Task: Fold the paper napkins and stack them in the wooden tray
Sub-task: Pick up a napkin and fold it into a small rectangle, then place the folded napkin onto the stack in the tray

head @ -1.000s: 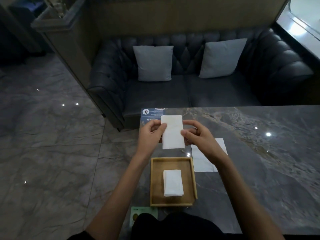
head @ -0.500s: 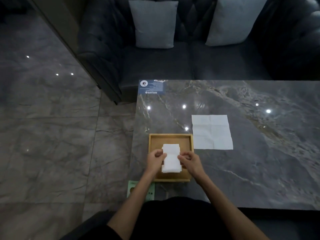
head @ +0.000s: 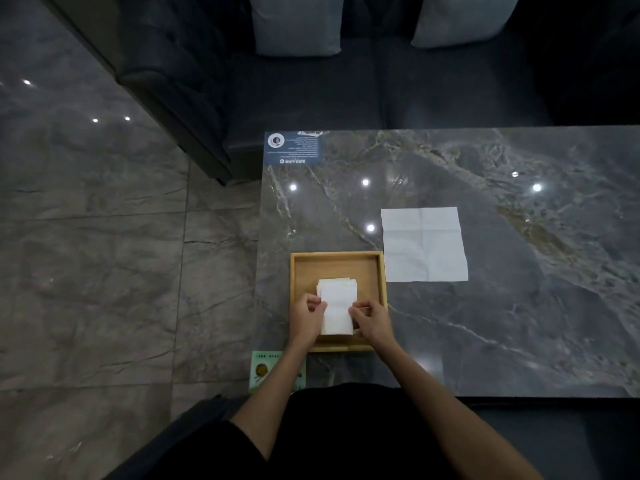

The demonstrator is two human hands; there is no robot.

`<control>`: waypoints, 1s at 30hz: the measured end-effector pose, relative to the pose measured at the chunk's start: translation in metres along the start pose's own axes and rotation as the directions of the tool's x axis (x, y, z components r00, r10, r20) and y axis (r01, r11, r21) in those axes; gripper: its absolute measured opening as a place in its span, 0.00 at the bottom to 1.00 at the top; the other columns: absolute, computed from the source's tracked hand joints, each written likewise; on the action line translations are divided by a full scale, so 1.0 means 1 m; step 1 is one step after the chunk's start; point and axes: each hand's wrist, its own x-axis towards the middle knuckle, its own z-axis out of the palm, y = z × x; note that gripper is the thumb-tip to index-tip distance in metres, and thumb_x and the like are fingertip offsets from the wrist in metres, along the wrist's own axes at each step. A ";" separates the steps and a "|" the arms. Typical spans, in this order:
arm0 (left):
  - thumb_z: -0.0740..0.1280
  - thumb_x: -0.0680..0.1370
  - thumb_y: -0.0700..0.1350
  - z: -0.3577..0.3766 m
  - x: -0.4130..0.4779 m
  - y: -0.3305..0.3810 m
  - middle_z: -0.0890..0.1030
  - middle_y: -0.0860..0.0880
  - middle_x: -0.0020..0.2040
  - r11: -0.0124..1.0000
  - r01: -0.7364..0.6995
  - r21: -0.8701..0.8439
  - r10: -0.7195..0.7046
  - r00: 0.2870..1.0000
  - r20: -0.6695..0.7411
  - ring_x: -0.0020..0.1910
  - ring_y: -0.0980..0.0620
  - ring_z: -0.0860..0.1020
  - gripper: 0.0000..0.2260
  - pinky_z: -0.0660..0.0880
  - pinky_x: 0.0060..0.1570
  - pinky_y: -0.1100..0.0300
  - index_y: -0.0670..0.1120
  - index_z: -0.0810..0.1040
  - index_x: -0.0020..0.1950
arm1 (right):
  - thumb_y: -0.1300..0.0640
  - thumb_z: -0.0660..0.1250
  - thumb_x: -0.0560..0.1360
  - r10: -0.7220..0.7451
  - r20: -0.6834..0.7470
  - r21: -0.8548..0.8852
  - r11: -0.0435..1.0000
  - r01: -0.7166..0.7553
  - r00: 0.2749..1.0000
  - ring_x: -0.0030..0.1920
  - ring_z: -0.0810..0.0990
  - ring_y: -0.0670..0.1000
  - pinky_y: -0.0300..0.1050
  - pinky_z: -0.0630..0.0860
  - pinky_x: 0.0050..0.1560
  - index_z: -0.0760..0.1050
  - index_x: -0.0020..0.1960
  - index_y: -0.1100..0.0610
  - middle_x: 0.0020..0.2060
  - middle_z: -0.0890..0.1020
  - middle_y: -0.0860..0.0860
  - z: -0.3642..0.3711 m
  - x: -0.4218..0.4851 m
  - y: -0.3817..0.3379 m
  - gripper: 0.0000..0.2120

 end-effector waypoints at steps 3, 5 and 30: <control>0.67 0.81 0.48 -0.002 0.004 0.000 0.80 0.50 0.50 1.000 0.009 0.014 -0.009 1.000 0.020 0.46 0.56 0.77 0.05 0.68 0.36 0.66 0.47 0.76 0.53 | 0.54 0.69 0.80 0.000 -0.009 0.037 0.999 0.001 1.000 0.50 0.84 0.53 0.52 0.85 0.48 0.75 0.60 0.56 0.52 0.81 0.52 -0.001 0.002 0.001 0.11; 0.66 0.81 0.49 -0.003 0.006 0.000 0.80 0.49 0.51 1.000 0.009 0.028 -0.009 1.000 0.015 0.43 0.59 0.75 0.06 0.68 0.35 0.66 0.47 0.75 0.52 | 0.54 0.68 0.80 -0.008 -0.020 0.051 0.999 0.009 1.000 0.49 0.83 0.51 0.47 0.83 0.45 0.74 0.62 0.55 0.54 0.81 0.52 -0.003 0.000 0.000 0.12; 0.50 0.86 0.54 0.021 0.002 0.014 0.78 0.40 0.66 0.896 0.219 -0.385 -0.090 0.941 0.327 0.59 0.44 0.79 0.23 0.75 0.63 0.48 0.42 0.69 0.74 | 0.39 0.39 0.84 0.067 0.332 0.565 0.784 -0.255 0.941 0.60 0.81 0.57 0.52 0.80 0.58 0.70 0.74 0.57 0.64 0.80 0.59 0.011 0.003 -0.008 0.34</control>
